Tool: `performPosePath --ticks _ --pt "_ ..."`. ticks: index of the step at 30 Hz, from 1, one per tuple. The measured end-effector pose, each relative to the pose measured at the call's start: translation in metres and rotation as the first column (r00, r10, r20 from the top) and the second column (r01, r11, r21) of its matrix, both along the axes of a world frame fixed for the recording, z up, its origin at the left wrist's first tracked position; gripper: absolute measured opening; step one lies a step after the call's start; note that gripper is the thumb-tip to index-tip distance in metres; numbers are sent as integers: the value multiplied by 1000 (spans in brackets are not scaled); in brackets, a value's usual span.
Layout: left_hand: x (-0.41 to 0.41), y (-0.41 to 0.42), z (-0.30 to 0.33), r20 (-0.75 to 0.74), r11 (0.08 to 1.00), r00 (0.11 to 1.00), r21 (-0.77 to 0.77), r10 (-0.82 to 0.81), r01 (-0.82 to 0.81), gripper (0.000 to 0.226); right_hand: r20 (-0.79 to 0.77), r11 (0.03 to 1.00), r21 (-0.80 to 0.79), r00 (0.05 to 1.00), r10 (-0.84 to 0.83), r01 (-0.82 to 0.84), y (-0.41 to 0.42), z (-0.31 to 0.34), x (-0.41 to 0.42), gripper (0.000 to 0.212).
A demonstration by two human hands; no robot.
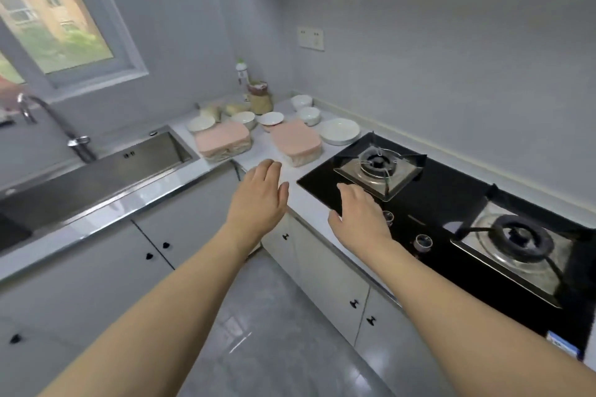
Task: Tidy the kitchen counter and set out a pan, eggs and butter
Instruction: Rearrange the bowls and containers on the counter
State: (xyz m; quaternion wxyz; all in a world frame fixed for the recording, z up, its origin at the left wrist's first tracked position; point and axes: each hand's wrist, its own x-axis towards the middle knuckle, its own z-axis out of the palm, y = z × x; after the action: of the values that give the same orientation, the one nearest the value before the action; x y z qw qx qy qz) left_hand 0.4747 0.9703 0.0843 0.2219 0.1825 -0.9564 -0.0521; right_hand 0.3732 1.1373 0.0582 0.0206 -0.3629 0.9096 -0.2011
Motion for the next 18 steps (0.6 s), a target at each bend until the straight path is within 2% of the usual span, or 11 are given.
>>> performPosePath --ticks 9,16,18 --pt "45 -110 -10 34 983 984 38 177 -178 47 9 988 31 988 151 -152 -124 -5 10 57" --pt "-4 -209 -11 35 973 973 11 229 -229 37 9 983 12 983 185 -185 -230 -9 -44 57" --pt "-21 -235 -8 42 975 974 -6 224 -224 41 22 984 6 984 177 -177 -259 -5 -61 57"
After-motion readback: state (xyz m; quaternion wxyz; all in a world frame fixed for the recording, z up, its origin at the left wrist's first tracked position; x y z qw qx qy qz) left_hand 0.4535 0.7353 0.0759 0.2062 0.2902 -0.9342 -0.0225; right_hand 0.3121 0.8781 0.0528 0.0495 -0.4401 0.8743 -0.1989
